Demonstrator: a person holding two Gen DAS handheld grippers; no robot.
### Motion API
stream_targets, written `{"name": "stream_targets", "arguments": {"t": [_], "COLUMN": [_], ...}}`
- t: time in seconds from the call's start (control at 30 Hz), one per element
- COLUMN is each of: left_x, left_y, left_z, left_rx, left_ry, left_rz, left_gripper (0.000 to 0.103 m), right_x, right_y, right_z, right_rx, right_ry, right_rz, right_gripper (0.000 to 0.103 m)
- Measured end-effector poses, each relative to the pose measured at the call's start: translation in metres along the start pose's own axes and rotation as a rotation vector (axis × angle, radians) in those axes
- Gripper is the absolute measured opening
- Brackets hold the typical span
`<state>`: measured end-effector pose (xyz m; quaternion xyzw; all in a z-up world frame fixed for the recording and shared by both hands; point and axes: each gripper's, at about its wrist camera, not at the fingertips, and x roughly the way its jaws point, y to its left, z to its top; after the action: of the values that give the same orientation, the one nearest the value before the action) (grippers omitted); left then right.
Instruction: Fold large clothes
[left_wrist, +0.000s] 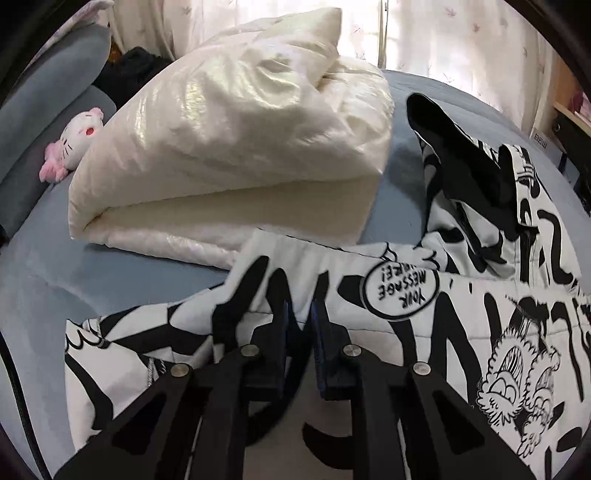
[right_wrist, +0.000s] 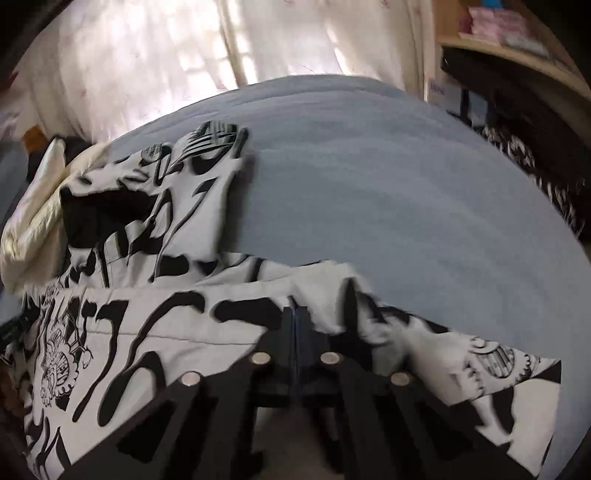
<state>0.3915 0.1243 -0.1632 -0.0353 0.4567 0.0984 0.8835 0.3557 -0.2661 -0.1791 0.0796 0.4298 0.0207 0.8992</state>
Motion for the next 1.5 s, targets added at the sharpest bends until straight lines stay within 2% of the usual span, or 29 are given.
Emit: {"name": "stream_targets", "arguments": {"t": [0.03, 0.07, 0.1, 0.2, 0.33, 0.4, 0.47, 0.53, 0.6, 0.73, 0.87, 1.0, 1.2, 1.27, 1.33, 1.4, 1.5], "left_x": [-0.002, -0.006, -0.009, -0.030, -0.064, -0.071, -0.071, -0.071, -0.074, -0.074, -0.074, -0.078, -0.091, -0.097, -0.104, -0.115, -0.129], "left_y": [0.001, 0.003, 0.007, 0.023, 0.042, 0.055, 0.070, 0.083, 0.091, 0.095, 0.092, 0.088, 0.084, 0.080, 0.076, 0.070, 0.060], "left_z": [0.001, 0.001, 0.001, -0.008, -0.042, -0.063, -0.084, -0.096, -0.102, -0.101, -0.101, -0.097, -0.099, -0.100, -0.100, -0.098, -0.092], "left_rx": [0.011, 0.016, 0.013, -0.015, -0.015, 0.001, 0.020, 0.021, 0.017, -0.016, -0.003, -0.025, 0.003, 0.024, 0.034, 0.048, 0.082], "left_ry": [0.008, 0.015, 0.020, 0.027, 0.020, 0.031, 0.051, 0.032, 0.006, 0.008, 0.016, 0.042, 0.068, 0.080, 0.080, 0.063, 0.043], "left_rz": [0.002, 0.013, 0.019, -0.024, -0.047, -0.023, 0.008, -0.005, -0.005, -0.009, 0.019, 0.013, 0.010, 0.008, 0.003, -0.005, -0.023], "left_gripper": [0.012, 0.012, 0.012, 0.013, 0.013, 0.013, 0.013, 0.012, 0.009, 0.008, 0.008, 0.008, 0.022, 0.031, 0.050, 0.059, 0.061], "right_x": [-0.003, -0.011, -0.016, -0.043, -0.078, -0.087, -0.088, -0.092, -0.107, -0.127, -0.137, -0.154, -0.158, -0.162, -0.165, -0.167, -0.171], "right_y": [-0.005, -0.006, -0.005, 0.000, 0.005, -0.004, -0.022, -0.054, -0.090, -0.130, -0.148, -0.133, -0.114, -0.109, -0.102, -0.094, -0.080], "right_z": [0.000, 0.000, -0.001, -0.012, -0.046, -0.064, -0.081, -0.094, -0.102, -0.111, -0.117, -0.116, -0.109, -0.109, -0.109, -0.108, -0.105], "right_rx": [0.009, -0.002, -0.017, -0.047, -0.116, -0.129, -0.131, -0.076, 0.057, 0.205, 0.274, 0.228, 0.219, 0.221, 0.214, 0.201, 0.183], "right_ry": [0.001, -0.008, -0.012, -0.015, -0.020, -0.012, 0.004, 0.010, -0.017, -0.034, -0.004, -0.035, -0.018, -0.021, -0.013, 0.003, 0.017], "right_rz": [0.013, -0.033, -0.082, -0.028, 0.005, -0.018, -0.084, -0.126, -0.079, -0.158, -0.137, -0.123, -0.070, -0.040, -0.022, -0.008, 0.021], "right_gripper": [0.000, 0.000, 0.005, 0.006, 0.006, 0.006, 0.006, 0.000, 0.000, 0.002, 0.003, 0.003, 0.003, 0.003, 0.003, 0.003, 0.005]}}
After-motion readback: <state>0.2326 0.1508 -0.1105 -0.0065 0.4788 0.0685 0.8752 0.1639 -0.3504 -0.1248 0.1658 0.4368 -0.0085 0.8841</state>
